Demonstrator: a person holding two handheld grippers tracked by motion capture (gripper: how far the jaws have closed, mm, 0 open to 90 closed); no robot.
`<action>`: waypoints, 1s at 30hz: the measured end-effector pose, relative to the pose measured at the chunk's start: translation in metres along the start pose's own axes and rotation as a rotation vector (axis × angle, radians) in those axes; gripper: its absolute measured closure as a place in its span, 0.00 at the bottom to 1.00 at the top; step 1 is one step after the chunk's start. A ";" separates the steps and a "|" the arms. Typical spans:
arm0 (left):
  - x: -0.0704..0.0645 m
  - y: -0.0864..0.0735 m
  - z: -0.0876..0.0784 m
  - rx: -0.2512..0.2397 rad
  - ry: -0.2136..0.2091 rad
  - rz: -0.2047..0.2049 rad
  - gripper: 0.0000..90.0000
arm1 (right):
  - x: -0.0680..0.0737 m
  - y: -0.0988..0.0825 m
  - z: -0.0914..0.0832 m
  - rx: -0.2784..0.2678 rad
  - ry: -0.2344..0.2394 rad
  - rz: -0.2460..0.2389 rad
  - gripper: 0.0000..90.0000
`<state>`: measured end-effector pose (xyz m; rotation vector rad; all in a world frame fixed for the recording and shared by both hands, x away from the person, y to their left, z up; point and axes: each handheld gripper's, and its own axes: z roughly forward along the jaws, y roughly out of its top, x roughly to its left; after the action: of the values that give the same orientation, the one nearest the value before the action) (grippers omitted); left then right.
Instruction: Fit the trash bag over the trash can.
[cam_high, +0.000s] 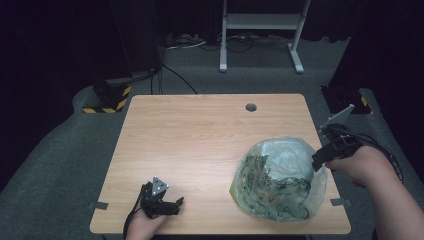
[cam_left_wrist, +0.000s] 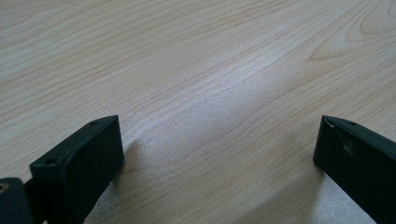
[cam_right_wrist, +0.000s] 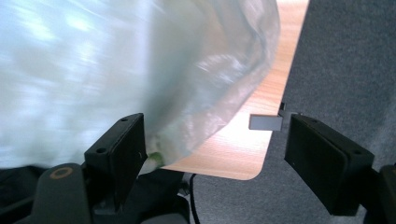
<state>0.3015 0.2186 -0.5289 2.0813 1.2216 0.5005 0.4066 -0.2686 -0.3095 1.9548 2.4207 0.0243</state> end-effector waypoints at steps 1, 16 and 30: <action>0.000 0.000 0.000 0.000 0.000 0.000 0.02 | 0.005 0.003 -0.005 0.000 0.004 -0.005 0.27; 0.000 0.000 0.000 -0.001 -0.002 0.005 0.01 | 0.088 0.039 0.009 0.001 -0.017 -0.177 0.52; 0.001 0.000 0.001 -0.001 -0.003 0.006 0.01 | 0.090 0.047 0.096 0.103 -0.033 -0.184 0.53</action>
<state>0.3024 0.2189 -0.5291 2.0851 1.2135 0.5006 0.4366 -0.1711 -0.4049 1.7442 2.6183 -0.1385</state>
